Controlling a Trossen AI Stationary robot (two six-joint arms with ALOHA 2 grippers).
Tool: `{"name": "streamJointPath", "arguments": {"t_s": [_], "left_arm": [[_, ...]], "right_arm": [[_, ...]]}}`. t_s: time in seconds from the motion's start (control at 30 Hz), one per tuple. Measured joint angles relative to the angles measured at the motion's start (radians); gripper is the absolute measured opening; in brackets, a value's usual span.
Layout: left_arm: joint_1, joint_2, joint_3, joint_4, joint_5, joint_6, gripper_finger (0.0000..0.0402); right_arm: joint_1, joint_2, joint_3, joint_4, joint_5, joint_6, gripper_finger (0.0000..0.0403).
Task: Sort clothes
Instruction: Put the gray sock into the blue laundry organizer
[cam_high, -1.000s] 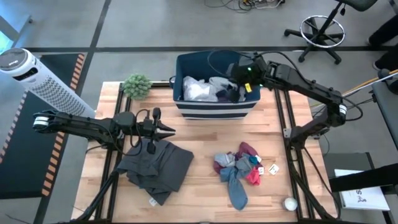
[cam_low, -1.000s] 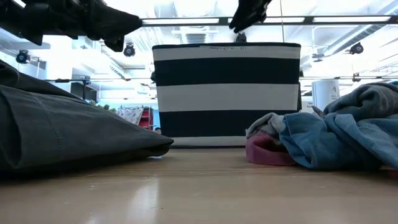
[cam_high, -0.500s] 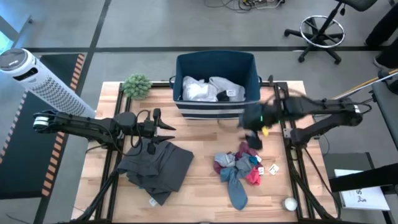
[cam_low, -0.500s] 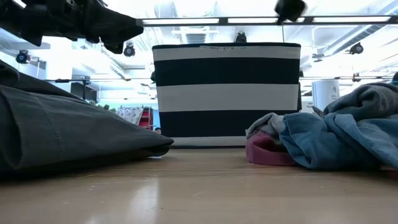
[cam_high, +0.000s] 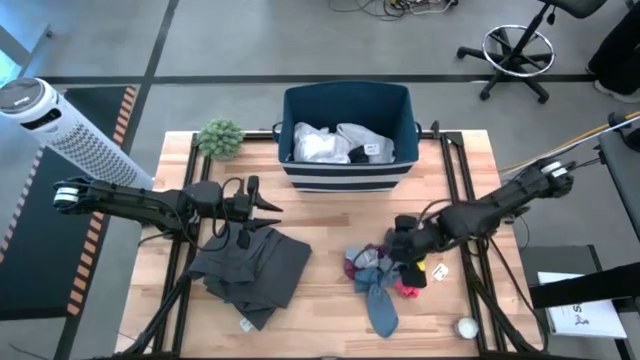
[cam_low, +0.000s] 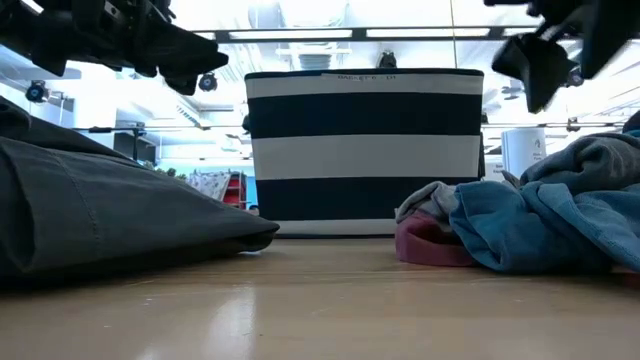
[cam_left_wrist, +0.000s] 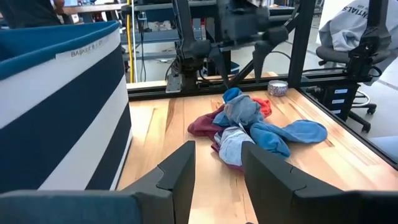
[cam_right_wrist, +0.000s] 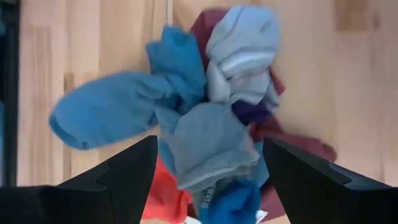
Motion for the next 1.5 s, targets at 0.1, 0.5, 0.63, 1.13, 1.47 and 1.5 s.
{"name": "streamJointPath", "arguments": {"t_s": [0.1, 0.5, 0.63, 1.13, 1.47, 1.5], "left_arm": [[0.000, 0.000, 0.000, 0.000, 0.000, 0.000, 0.0118], [0.000, 0.000, 0.000, 0.000, 0.000, 0.000, 0.0162], [0.000, 0.000, 0.000, 0.000, -0.001, 0.000, 0.0170], [0.000, 0.000, 0.000, 0.001, -0.005, 0.000, 0.0143], [0.000, 0.000, 0.000, 0.001, -0.005, 0.000, 0.0144], [0.000, 0.000, 0.000, 0.001, -0.005, 0.000, 0.0145]], "right_arm": [[0.008, 0.042, -0.004, 0.002, 0.001, 0.000, 0.0285], [0.011, 0.176, -0.004, -0.007, -0.006, -0.034, 0.0249], [0.011, 0.197, -0.004, -0.011, -0.007, -0.045, 0.0162], [0.009, 0.113, 0.238, -0.053, 0.094, -0.119, 0.0007], [-0.122, 0.107, 0.556, -0.105, 0.499, -0.406, 0.0009], [-0.150, 0.107, 0.580, -0.101, 0.530, -0.435, 0.0009]]}}
